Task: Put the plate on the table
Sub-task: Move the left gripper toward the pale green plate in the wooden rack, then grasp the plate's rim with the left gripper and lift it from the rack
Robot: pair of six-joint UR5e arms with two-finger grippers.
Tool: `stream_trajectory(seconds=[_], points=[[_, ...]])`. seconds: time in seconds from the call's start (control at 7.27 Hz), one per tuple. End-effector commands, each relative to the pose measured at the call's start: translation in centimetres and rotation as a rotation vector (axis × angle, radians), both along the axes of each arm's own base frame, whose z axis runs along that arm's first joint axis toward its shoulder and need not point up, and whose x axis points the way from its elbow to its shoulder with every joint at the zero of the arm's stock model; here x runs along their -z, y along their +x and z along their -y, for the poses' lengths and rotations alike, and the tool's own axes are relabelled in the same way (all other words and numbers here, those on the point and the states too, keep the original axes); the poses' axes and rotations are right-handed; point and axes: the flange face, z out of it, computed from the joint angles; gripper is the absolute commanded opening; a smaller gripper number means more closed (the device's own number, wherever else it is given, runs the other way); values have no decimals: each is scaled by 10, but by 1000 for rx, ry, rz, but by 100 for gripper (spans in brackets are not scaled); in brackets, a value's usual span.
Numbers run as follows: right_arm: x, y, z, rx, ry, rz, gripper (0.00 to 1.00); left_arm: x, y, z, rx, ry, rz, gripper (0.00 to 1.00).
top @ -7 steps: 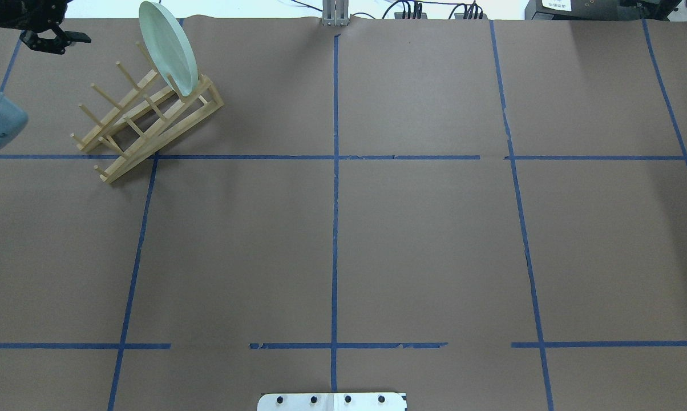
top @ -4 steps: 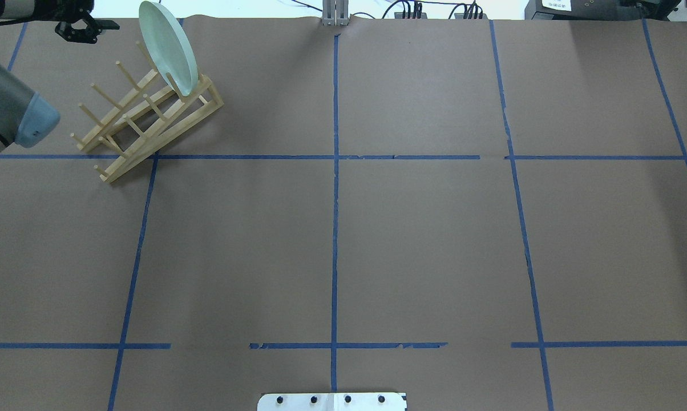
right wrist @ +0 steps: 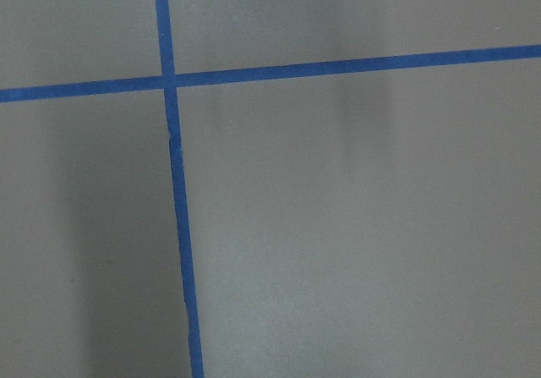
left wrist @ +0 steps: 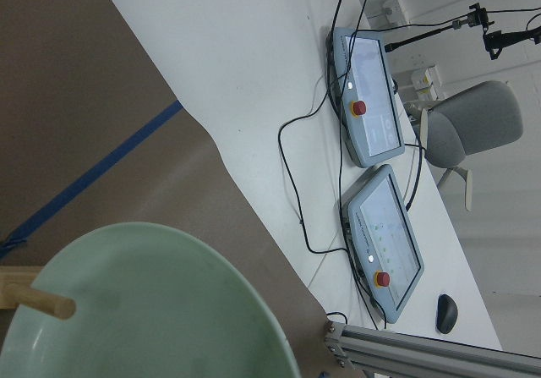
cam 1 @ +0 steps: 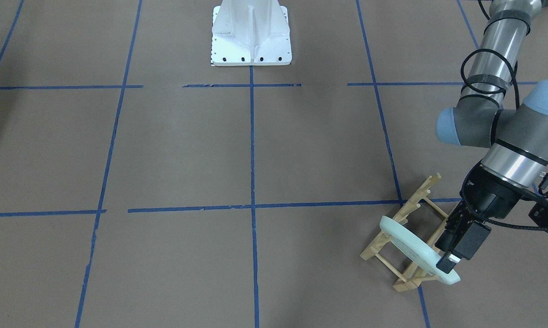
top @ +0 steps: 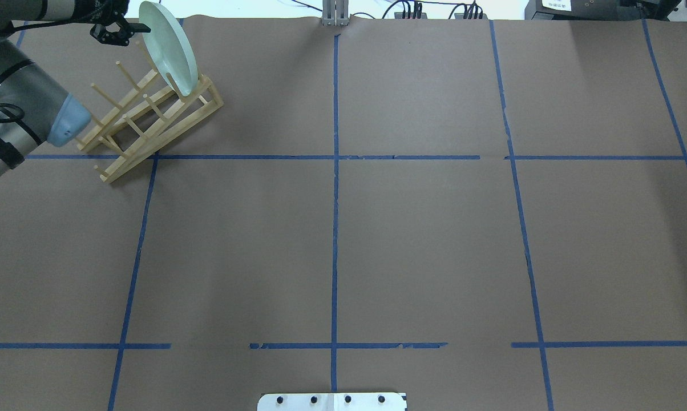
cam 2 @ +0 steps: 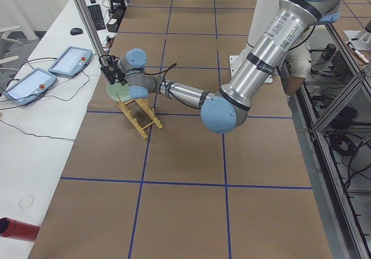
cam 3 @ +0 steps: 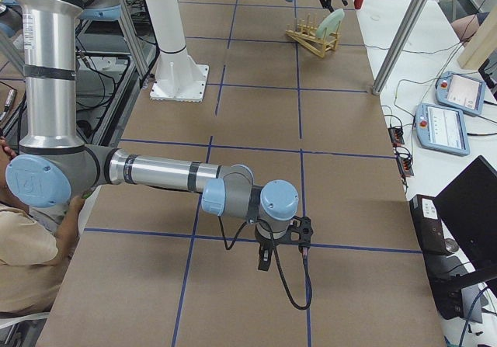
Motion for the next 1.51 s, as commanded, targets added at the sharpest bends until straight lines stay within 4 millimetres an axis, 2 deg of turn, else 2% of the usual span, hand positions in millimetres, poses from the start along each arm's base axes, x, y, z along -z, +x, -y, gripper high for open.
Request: stream_trajectory(seconds=[0.0, 0.14, 0.55, 0.83, 0.96, 1.1, 1.24, 1.38], points=[[0, 0, 0, 0, 0, 0, 100, 5, 8, -1, -10, 6, -3, 55], [0, 0, 0, 0, 0, 0, 100, 6, 8, -1, -12, 7, -4, 3], [0, 0, 0, 0, 0, 0, 100, 13, 3, -4, -11, 37, 2, 0], [0, 0, 0, 0, 0, 0, 100, 82, -39, -21, 22, 83, -9, 0], [0, 0, 0, 0, 0, 0, 100, 119, -70, -34, 54, 103, -20, 0], [0, 0, 0, 0, 0, 0, 100, 149, -77, -52, 56, 99, -30, 0], [0, 0, 0, 0, 0, 0, 100, 170, -80, -64, 52, 39, -2, 0], [0, 0, 0, 0, 0, 0, 100, 185, -44, -90, -17, -32, 39, 0]])
